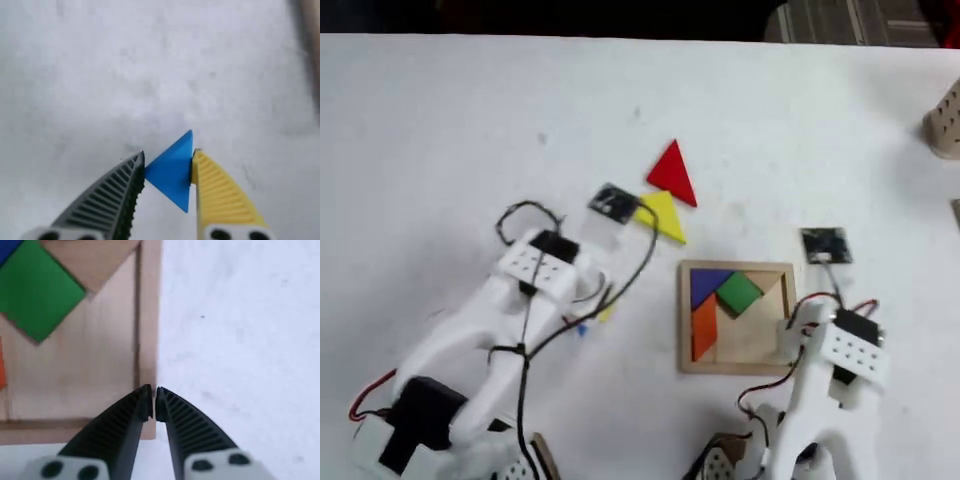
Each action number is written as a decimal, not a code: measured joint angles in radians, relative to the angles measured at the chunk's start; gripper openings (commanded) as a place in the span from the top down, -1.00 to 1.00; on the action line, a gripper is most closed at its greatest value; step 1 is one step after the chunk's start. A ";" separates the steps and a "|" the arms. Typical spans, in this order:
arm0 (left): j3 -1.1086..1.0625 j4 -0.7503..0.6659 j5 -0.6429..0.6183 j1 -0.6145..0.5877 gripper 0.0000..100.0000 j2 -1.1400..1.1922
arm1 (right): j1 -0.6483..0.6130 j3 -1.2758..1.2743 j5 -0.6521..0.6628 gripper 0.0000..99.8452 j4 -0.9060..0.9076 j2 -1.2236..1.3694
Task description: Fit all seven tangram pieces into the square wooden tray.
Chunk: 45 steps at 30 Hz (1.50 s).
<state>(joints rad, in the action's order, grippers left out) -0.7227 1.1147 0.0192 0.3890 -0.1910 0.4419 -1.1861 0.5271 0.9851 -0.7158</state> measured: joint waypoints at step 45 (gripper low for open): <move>-0.175 -0.180 0.026 0.247 0.59 -0.496 | 0.213 0.089 0.296 0.97 0.189 0.000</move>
<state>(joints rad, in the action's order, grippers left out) -0.8976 0.9352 0.0453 0.6360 -0.6866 0.6552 -1.0971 0.8232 1.1738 -0.7158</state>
